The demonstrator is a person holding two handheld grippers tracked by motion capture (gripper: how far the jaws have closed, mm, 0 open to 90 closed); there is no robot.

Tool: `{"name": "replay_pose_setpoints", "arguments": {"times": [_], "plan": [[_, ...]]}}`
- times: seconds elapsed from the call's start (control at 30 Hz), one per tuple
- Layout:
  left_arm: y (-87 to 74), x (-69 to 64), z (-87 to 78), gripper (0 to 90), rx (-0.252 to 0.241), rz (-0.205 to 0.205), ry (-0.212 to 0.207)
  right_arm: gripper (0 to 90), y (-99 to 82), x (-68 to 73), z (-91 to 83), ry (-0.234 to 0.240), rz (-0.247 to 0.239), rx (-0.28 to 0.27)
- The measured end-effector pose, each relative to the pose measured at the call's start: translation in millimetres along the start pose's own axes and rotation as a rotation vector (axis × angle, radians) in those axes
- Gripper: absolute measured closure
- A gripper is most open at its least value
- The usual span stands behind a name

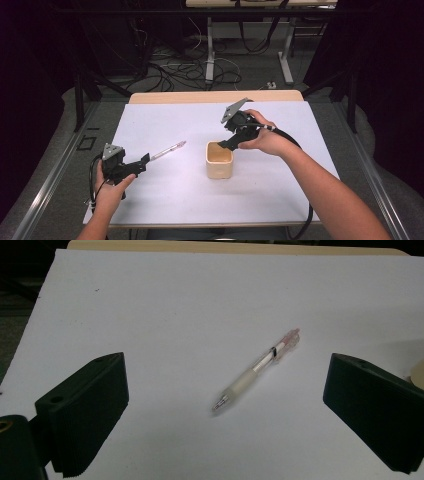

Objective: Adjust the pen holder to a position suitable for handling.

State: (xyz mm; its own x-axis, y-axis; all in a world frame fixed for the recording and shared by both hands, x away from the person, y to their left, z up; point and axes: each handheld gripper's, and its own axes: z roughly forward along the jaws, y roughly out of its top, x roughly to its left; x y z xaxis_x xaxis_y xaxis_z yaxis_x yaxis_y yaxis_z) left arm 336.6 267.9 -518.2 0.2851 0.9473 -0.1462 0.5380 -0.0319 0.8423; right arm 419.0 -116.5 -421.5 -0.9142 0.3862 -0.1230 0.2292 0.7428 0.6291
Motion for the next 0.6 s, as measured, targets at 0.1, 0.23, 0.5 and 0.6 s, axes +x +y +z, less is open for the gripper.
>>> {"name": "replay_pose_setpoints", "arguments": {"times": [0.1,0.23,0.5,0.6], "plan": [[0.2,-0.2,0.0,4.6,0.004,0.003,-0.002,23.8,-6.2,0.6,-6.5,-0.035,0.072,-0.038],[0.6,-1.0,-0.1,4.7,0.006,0.002,-0.009,14.6,-11.5,0.3,-10.5,-0.056,0.122,0.025],[0.5,-1.1,-0.8,4.6,0.014,0.013,-0.019,11.8,-32.1,7.3,-17.9,-0.093,0.219,-0.034],[0.7,-1.6,-1.0,4.5,0.016,0.023,-0.024,7.7,-40.1,8.7,-23.5,-0.121,0.260,-0.074]]}}
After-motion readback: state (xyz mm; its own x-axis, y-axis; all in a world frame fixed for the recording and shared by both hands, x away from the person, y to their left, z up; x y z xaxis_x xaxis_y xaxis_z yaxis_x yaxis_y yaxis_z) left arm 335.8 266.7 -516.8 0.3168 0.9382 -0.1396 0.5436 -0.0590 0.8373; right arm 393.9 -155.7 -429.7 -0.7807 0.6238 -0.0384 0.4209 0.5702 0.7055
